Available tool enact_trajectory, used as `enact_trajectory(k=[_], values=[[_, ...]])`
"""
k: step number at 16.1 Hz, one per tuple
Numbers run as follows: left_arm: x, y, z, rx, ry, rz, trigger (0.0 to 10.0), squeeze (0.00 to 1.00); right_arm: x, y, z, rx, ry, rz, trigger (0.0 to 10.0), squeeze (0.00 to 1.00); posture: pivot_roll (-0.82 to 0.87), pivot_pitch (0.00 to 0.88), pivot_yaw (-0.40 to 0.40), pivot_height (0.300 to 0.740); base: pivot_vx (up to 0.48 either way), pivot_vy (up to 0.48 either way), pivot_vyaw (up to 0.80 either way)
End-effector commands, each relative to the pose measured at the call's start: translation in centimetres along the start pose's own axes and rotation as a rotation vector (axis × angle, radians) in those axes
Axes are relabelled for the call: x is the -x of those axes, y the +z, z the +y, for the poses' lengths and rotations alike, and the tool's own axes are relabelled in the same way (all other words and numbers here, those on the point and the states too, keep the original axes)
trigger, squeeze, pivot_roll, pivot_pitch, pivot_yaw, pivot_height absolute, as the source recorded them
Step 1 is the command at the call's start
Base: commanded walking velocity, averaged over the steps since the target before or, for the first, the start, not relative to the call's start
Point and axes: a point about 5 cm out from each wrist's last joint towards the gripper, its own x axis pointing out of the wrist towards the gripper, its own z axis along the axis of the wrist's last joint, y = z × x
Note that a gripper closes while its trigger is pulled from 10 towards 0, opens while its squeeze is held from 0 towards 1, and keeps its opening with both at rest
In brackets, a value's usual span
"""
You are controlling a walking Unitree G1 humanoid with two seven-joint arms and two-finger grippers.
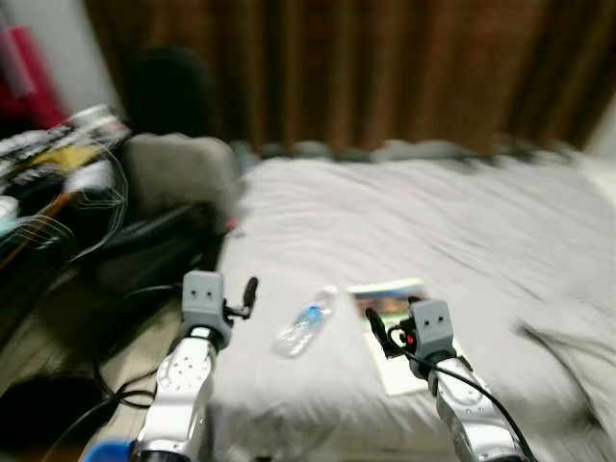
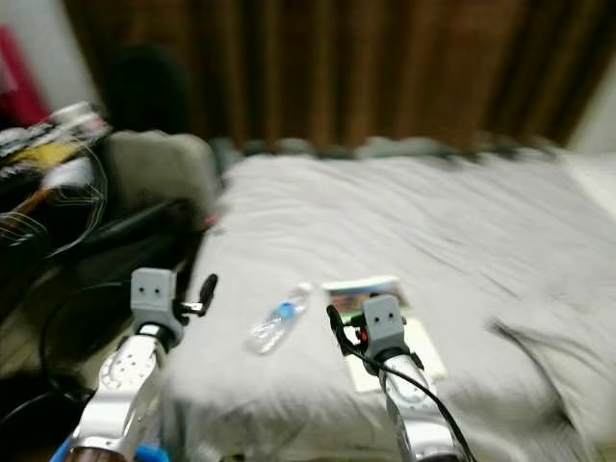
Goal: Clean up the room
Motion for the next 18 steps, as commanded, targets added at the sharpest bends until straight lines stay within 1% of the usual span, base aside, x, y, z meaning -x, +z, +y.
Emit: enact_trajectory(k=[1,6,10,12,13,14,15,16,17,18], values=[[-0.5,0.4,-0.3,-0.016,-0.009,0.001,10.0,0.00,0.0,-0.1,-0.1,0.003,-0.002,0.014,10.0,0.00,0.03,0.000,0.017,0.740,0.277,0.390,-0.80],[-0.8,0.3,-0.6,-0.036,-0.026,0.012,10.0,0.00,-0.1,-0.3,-0.1,0.008,-0.002,0.023,10.0,0.00,0.02,0.000,0.024,0.740,0.277,0.393,-0.75],[-1.7,0.9,-1.0,-0.041,-0.039,0.002,10.0,0.00,0.0,-0.4,0.0,0.011,0.003,0.026,10.0,0.00,0.02,0.000,0.027,0.740,0.295,0.380,0.00],[-2.7,0.4,-0.2,-0.071,0.017,0.087,10.0,0.00,0.2,-0.6,0.2,0.011,0.008,0.028,10.0,0.00,0.01,0.000,0.025,0.740,0.000,0.000,0.00],[-3.0,0.3,0.0,-0.071,0.020,0.097,10.0,0.00,0.3,-0.6,0.2,0.011,0.008,0.028,10.0,0.00,0.01,0.000,0.025,0.740,0.000,0.000,0.00],[-5.0,0.4,0.4,-0.154,-0.005,0.173,10.0,0.00,0.8,-0.8,0.6,0.013,0.026,0.031,10.0,0.00,0.00,0.019,0.026,0.740,0.000,0.000,0.00],[-5.9,0.7,0.2,-0.176,-0.032,0.197,10.0,0.00,1.4,-1.1,0.8,0.014,0.032,0.039,10.0,0.00,-0.02,0.059,0.033,0.740,0.000,0.000,0.00],[-6.2,0.7,-0.1,-0.193,-0.060,0.211,10.0,0.00,1.8,-1.3,0.9,0.016,0.035,0.046,10.0,0.00,-0.03,0.081,0.038,0.740,0.000,0.000,0.00],[-6.5,0.7,-0.6,-0.205,-0.099,0.234,10.0,0.00,2.8,-1.6,1.2,0.019,0.036,0.051,10.0,0.00,-0.07,0.138,0.050,0.740,0.000,0.000,0.00],[-6.7,0.7,-1.0,-0.225,-0.115,0.254,10.0,0.00,3.9,-1.8,1.5,0.021,0.034,0.056,10.0,0.00,-0.10,0.184,0.059,0.740,0.000,0.000,0.00]])
